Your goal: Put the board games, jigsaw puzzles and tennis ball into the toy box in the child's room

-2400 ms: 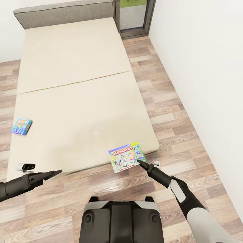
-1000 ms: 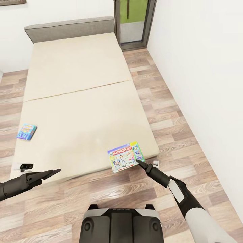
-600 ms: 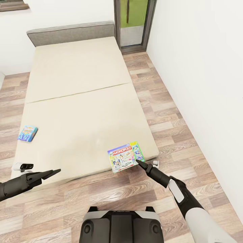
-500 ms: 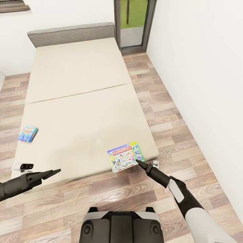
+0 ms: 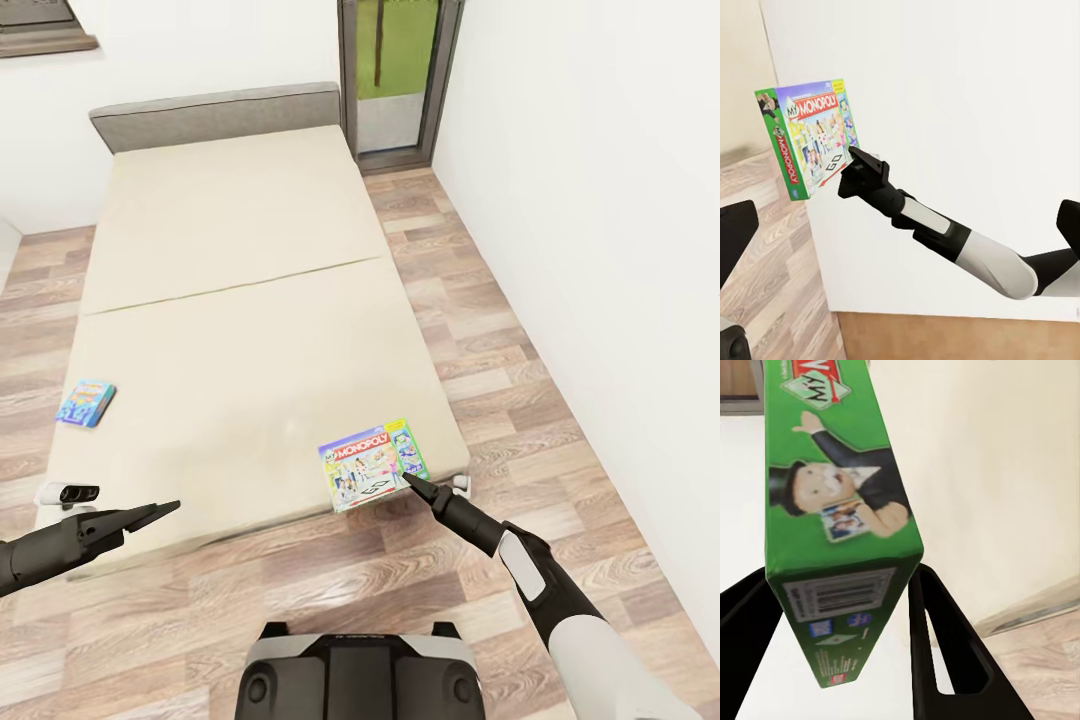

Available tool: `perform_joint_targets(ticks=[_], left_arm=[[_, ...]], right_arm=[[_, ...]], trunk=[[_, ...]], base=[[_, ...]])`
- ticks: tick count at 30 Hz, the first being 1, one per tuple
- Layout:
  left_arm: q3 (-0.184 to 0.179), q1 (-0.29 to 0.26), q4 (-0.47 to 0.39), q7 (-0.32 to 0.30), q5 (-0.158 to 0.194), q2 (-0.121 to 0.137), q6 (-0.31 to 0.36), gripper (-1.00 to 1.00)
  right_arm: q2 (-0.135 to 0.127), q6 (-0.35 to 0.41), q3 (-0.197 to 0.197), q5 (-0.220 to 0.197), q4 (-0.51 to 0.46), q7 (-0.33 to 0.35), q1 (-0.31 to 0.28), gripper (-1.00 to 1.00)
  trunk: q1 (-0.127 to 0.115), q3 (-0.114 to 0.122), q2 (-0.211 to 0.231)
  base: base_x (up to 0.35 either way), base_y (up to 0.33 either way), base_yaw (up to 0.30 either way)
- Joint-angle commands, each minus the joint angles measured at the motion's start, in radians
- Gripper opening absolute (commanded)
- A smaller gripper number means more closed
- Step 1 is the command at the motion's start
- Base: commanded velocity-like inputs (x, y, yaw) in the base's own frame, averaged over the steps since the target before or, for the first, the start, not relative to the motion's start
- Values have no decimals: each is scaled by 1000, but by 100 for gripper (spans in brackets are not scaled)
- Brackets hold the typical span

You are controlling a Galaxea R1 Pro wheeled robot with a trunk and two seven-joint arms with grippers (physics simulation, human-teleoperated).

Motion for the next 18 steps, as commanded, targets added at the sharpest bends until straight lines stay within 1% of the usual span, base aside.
perform_joint_targets(ticks=[1,18], left_arm=[[0,0,0,-4,-1,0,10,100],[0,0,0,-4,-2,-1,8,100]], right_arm=[[0,7,-1,-5,0,1,0,-100],[0,7,-1,-5,0,1,0,-100]], trunk=[[1,1,-1],[1,29,-1]], base=[[0,0,0],[0,0,0]])
